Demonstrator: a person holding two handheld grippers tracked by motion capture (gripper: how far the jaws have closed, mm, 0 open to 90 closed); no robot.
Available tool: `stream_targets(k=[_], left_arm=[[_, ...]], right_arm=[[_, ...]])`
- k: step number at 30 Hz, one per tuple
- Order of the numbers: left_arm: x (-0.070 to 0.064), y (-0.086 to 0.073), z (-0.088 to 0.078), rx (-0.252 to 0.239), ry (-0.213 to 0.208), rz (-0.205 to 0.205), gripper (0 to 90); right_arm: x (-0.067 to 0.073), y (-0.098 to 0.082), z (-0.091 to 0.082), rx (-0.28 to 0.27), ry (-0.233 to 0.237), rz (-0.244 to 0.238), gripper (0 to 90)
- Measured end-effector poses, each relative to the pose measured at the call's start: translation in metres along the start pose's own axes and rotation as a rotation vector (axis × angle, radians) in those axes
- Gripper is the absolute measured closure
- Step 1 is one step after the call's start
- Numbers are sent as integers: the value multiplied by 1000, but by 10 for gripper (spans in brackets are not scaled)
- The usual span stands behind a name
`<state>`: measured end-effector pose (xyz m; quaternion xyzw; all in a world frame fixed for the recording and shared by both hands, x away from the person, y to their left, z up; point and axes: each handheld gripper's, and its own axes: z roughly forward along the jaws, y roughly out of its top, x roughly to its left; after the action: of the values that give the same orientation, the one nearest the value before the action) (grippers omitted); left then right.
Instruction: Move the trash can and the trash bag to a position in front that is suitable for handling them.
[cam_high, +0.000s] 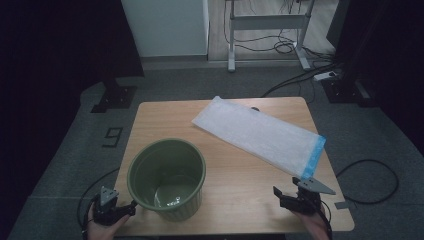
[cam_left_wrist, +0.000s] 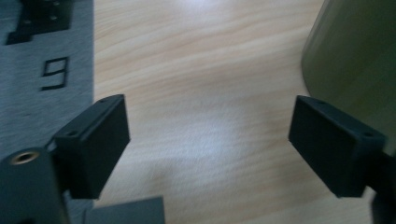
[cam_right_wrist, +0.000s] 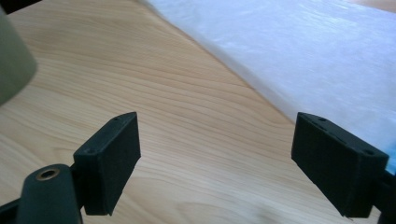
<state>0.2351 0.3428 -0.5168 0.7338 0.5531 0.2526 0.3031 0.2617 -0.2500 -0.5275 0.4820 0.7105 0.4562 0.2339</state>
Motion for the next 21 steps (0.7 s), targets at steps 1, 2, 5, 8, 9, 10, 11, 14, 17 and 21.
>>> stream_targets(k=[1,2,5,8,9,10,11,14,17,21], left_arm=[[-1,0,-3,-13,-6,-3,80],[-2,0,-7,-23,-6,1,79],[-5,-4,-14,-42,-15,18,62],[-15,-15,-33,-107,-48,72,63],[-18,-17,-39,-124,-63,88,62],[-21,-18,-44,-142,-89,94,63],[-25,-19,-49,-155,-118,106,63],[-35,-21,-56,-173,-176,160,71],[-57,-14,-58,-186,-277,273,70],[-79,-2,-53,-209,-333,332,80]], right_arm=[[-4,-1,1,-1,-6,0,154],[-6,-1,1,-4,-8,4,158],[-8,-1,2,-16,-15,9,165],[-8,-3,0,-18,-30,5,177],[-9,-3,0,-18,-36,7,181],[-10,-3,0,-19,-44,7,184],[-10,-3,1,-20,-51,6,185],[-11,-4,1,-19,-55,19,186],[-12,-5,2,-16,-51,18,187],[-12,-6,3,-5,-48,14,187]])
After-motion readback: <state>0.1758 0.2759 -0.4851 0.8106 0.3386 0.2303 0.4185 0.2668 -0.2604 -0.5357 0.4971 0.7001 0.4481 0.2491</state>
